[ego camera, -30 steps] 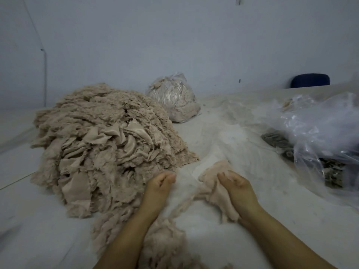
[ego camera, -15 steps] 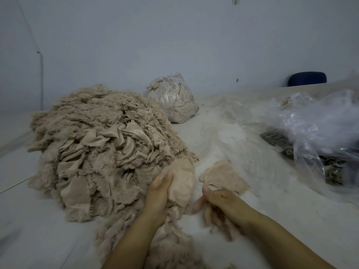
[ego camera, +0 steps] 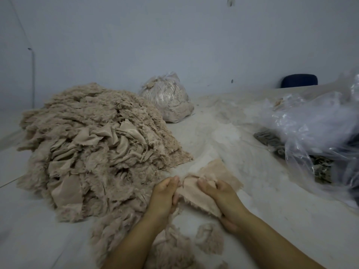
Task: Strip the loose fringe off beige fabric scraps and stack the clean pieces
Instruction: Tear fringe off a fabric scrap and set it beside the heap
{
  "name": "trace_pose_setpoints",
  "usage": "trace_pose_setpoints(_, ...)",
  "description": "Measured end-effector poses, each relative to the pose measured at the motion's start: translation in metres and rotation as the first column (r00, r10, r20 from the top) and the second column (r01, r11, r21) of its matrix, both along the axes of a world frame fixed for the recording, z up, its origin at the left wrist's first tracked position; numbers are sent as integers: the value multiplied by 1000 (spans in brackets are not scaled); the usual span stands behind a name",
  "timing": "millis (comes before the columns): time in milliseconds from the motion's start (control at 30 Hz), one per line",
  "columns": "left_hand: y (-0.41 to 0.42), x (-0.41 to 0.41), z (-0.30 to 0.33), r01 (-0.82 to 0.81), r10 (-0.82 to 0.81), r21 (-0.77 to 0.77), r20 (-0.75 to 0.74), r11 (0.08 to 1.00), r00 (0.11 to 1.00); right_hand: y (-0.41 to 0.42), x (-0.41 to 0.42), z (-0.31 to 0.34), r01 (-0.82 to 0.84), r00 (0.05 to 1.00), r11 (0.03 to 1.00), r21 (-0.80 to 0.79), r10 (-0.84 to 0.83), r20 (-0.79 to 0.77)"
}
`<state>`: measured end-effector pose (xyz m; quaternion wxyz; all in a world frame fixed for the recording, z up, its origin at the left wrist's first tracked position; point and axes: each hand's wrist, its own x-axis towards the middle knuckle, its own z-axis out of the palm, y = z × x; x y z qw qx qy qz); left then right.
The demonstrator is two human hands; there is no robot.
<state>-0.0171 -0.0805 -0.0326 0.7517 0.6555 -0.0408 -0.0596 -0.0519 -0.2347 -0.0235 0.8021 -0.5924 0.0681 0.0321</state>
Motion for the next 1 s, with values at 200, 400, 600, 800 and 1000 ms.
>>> trace_pose_setpoints(200,2,1,2,30,-31,19,47,999,998,-3,2,-2,43,999,999,11,-42,-33)
trace_pose_setpoints(400,10,11,3,-318,314,-57,-68,946,947,-5,-2,-3,20,999,995,-100,-24,-40)
trace_pose_setpoints(600,4,-2,9,-96,82,103,130,990,988,-5,-4,1,52,998,990,128,-56,28)
trace_pose_setpoints(800,-11,-5,29,263,-298,-155,-277,952,913,-5,-7,2,-68,991,970,235,38,130)
trace_pose_setpoints(1000,-21,5,32,129,-133,-49,-92,990,987,-6,-8,-2,51,996,997,-58,-47,72)
